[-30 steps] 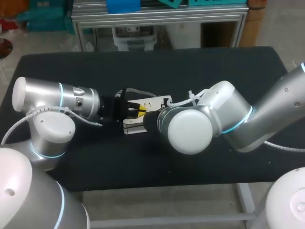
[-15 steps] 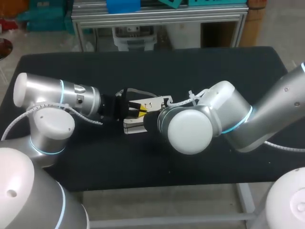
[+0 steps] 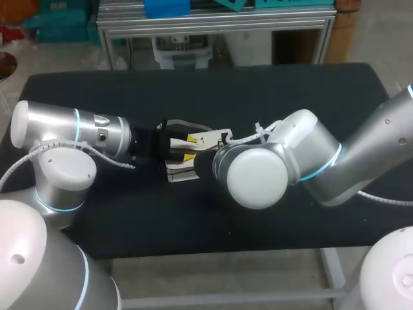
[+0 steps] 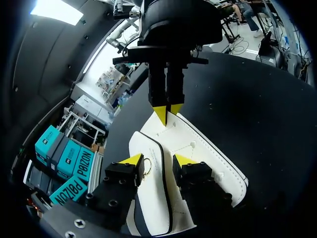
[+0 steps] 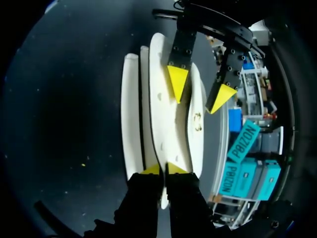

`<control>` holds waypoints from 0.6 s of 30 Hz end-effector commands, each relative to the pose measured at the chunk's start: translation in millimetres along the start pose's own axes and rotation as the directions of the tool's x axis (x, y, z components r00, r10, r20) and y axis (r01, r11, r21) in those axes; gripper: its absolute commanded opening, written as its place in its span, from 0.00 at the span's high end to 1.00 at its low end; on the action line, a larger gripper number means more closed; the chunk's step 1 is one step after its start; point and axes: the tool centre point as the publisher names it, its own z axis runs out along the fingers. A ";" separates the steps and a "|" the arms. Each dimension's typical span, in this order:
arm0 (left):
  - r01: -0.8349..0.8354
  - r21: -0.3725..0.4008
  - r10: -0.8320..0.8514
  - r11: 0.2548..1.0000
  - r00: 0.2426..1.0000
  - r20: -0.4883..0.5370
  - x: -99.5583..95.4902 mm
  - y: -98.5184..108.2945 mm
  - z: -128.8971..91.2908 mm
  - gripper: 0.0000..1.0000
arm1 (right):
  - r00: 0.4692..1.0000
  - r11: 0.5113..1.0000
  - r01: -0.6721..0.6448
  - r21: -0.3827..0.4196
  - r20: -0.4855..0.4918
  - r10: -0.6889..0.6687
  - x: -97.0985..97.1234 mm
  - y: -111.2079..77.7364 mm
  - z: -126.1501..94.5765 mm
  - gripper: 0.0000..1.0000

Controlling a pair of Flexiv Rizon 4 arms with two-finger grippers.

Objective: Pick up the bag, open it, inspect its contents, close it, and place it on the opposite side

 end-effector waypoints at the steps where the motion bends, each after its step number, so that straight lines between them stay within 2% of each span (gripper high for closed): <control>1: 0.025 0.057 -0.024 0.998 1.000 -0.011 -2.6 0.6 -10.6 0.55 | 0.984 1.000 0.000 -0.010 0.179 0.002 3.6 -2.4 1.2 1.00; 5: 0.083 0.101 -0.079 0.991 0.996 -0.037 -11.7 -1.7 -24.7 0.54 | 0.984 1.000 0.000 -0.010 0.179 0.002 3.6 -2.4 1.2 1.00; 7: 0.123 0.121 -0.115 0.985 0.991 -0.064 -15.6 -2.4 -32.7 0.38 | 0.984 1.000 0.000 -0.010 0.179 0.002 3.6 -2.4 1.2 1.00; 9: 0.149 0.140 -0.138 0.979 0.987 -0.086 -17.7 -3.3 -40.5 0.33 | 0.984 1.000 0.000 -0.010 0.179 0.002 3.6 -2.4 1.2 1.00; 12: 0.193 0.158 -0.178 0.968 0.978 -0.105 -20.0 -4.3 -51.2 0.16 | 0.984 1.000 0.000 -0.010 0.179 0.002 3.6 -2.4 1.2 1.00; 16: 0.285 0.145 -0.269 0.947 0.955 -0.123 -24.1 -4.8 -60.9 0.16 | 0.986 1.000 -0.007 -0.016 0.166 0.010 4.2 -0.8 -2.2 1.00; 17: 0.300 0.140 -0.283 0.944 0.950 -0.130 -24.9 -5.0 -62.4 0.13 | 0.986 1.000 -0.008 -0.022 0.165 0.011 3.9 0.2 -5.0 0.77; 18: 0.318 0.135 -0.302 0.938 0.945 -0.129 -25.2 -5.0 -64.2 0.12 | 0.986 1.000 -0.008 -0.023 0.165 0.012 3.1 0.9 -8.3 0.21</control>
